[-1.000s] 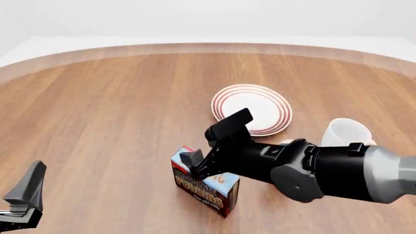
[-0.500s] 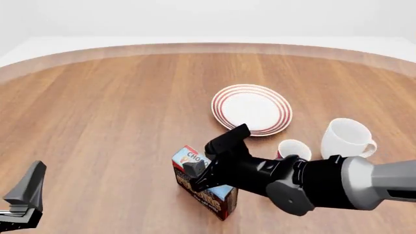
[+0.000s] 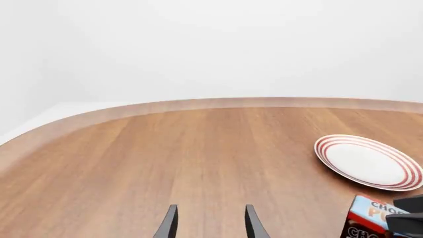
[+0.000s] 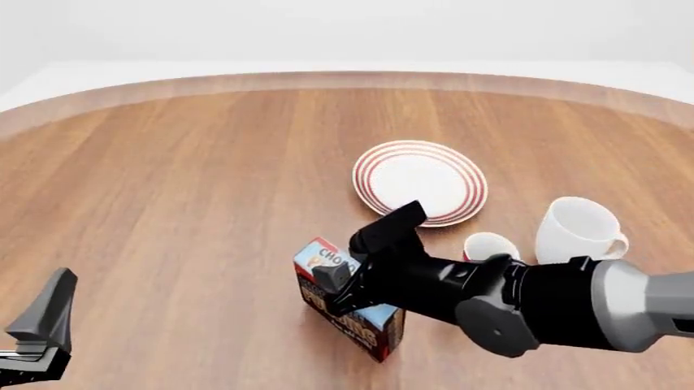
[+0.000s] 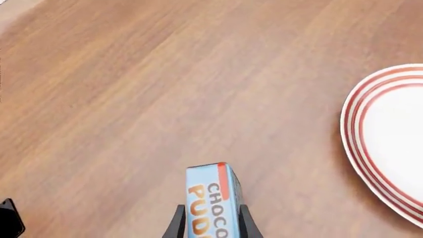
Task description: Put the chocolate pudding to the right of the plate.
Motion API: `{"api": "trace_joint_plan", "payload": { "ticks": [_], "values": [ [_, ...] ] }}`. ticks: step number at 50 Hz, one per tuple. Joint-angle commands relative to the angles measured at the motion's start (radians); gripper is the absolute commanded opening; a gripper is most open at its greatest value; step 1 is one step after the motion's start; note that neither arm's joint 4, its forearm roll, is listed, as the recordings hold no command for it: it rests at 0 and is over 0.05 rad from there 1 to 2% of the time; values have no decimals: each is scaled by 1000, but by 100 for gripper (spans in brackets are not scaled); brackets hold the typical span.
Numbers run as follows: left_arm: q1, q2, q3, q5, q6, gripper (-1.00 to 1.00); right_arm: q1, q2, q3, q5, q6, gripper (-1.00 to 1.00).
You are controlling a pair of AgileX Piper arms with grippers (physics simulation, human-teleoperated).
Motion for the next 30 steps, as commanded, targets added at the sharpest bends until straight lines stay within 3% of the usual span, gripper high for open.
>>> {"api": "trace_joint_plan", "payload": {
  "ticks": [1,15,16,21,22,30],
  "values": [
    [0,0,0,0,0,100,-15,-109,-37,86,-6,-100],
    [0,0,0,0,0,100,-43,-263,-161,263,-59,-100],
    [0,0,0,0,0,100,-65,-304,-208,315,-78,-100],
    [0,0,0,0,0,100,-112,-335,-272,362,-106,-100],
    [0,0,0,0,0,100,-355,-329,-505,480,-181,-100],
    [0,0,0,0,0,100,-419,-313,-535,487,-190,-100]
  ]
}}
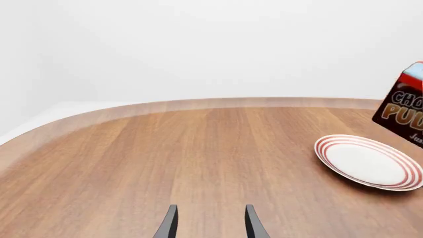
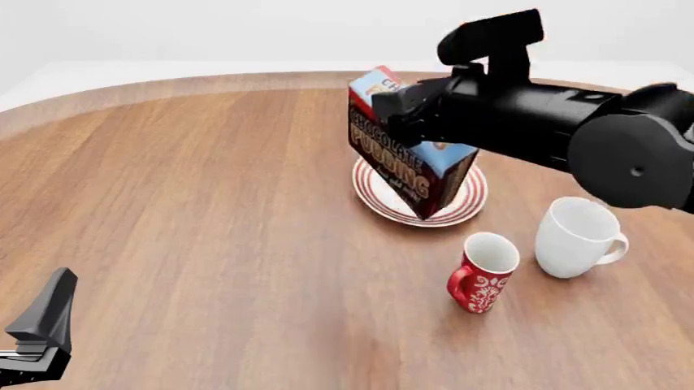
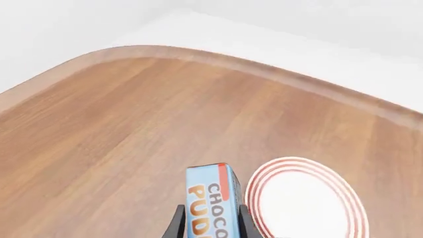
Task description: Put the chocolate pudding to the right of the plate.
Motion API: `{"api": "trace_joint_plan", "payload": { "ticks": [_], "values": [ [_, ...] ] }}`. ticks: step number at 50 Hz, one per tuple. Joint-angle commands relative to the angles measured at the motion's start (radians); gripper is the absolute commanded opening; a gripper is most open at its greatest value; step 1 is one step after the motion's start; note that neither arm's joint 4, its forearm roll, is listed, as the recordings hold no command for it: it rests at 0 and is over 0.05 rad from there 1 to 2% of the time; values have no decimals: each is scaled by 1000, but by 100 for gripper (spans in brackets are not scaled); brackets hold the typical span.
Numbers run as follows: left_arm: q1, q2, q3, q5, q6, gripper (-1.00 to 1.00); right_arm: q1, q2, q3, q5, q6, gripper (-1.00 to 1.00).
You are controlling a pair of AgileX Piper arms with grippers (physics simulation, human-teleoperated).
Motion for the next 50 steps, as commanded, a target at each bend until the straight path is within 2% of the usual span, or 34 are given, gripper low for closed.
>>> {"api": "trace_joint_plan", "payload": {
  "ticks": [1,9,19,33,50],
  "values": [
    [0,0,0,0,0,100,-190,-27,-180,111,-48,-100],
    [0,0,0,0,0,100,-293,19,-236,106,-54,-100],
    [0,0,0,0,0,100,-388,54,-233,77,-54,-100],
    [0,0,0,0,0,100,-471,139,-251,35,-59,-100],
    [0,0,0,0,0,100,-564,314,-296,-43,-43,-100]
  ]
}}
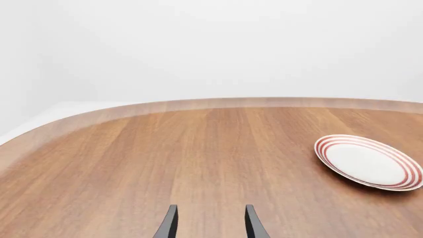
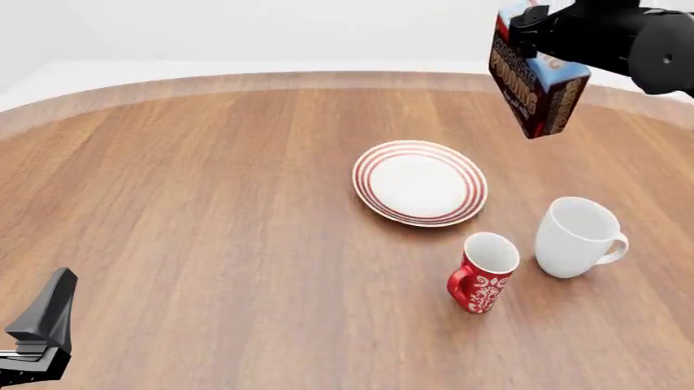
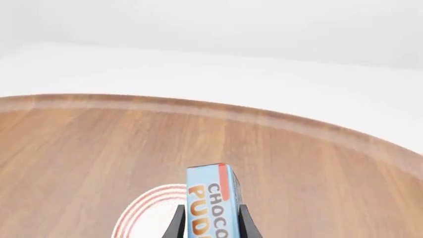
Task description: Put the chocolate pudding to the right of the plate.
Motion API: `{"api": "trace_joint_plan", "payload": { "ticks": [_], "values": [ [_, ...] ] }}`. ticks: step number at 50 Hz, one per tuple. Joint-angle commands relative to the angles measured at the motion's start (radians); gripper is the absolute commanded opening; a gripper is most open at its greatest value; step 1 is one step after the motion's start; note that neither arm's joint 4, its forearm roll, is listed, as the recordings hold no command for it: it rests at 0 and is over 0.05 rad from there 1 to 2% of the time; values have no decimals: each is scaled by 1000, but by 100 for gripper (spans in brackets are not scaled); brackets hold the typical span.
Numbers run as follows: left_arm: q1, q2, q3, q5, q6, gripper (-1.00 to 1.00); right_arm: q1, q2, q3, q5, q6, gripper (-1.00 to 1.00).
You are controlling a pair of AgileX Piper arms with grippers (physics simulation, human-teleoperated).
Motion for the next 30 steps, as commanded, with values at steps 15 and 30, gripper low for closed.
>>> {"api": "trace_joint_plan", "payload": {
  "ticks": [15,30],
  "values": [
    [0,0,0,0,0,100,-107,208,-41,-108,27,-100],
    [0,0,0,0,0,100,-147,315,-82,-141,17,-100]
  ]
}}
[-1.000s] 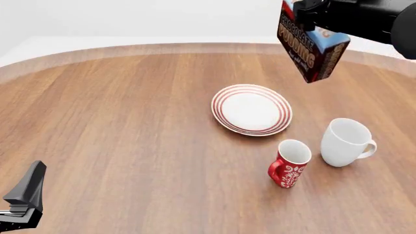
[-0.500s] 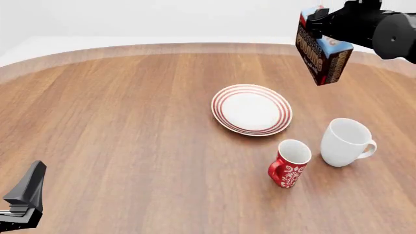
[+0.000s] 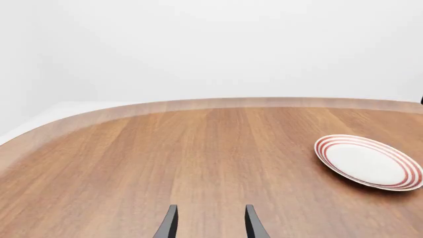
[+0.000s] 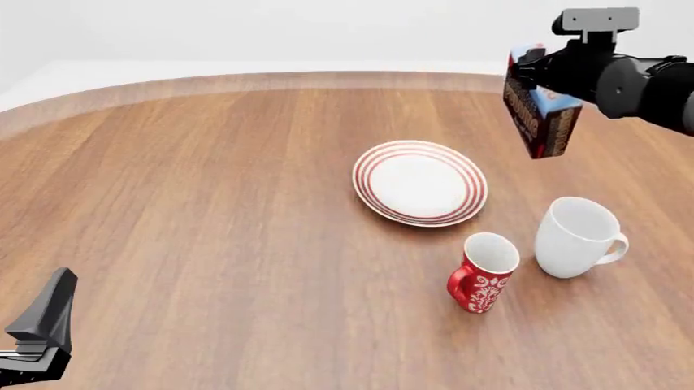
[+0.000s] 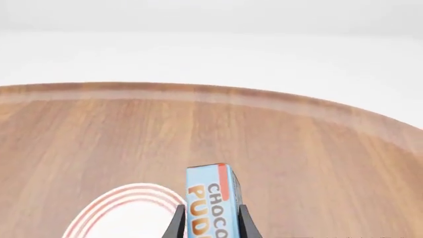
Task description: Put the chocolate pudding to the right of the plate.
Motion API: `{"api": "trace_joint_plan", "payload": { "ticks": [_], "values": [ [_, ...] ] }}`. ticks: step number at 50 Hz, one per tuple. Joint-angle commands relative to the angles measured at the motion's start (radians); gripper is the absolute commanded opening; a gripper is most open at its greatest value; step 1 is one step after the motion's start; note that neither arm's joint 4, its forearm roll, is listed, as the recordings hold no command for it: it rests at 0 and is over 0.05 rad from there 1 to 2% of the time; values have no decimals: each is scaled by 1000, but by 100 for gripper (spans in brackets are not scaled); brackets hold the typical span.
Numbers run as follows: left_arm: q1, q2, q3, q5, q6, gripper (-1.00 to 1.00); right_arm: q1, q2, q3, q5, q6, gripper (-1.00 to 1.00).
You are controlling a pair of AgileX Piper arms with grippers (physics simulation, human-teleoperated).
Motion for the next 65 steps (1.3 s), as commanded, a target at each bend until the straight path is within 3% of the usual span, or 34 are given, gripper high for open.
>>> {"api": "trace_joint_plan", "payload": {
  "ticks": [1,34,49,65],
  "values": [
    [0,0,0,0,0,100,-43,97,-44,-27,8,-100],
    [0,0,0,0,0,100,-135,291,-202,18,28,-100],
    [0,0,0,0,0,100,-109,298,-198,43,56,-100],
    [0,0,0,0,0,100,-104,337,-224,82,44,-100]
  ]
}}
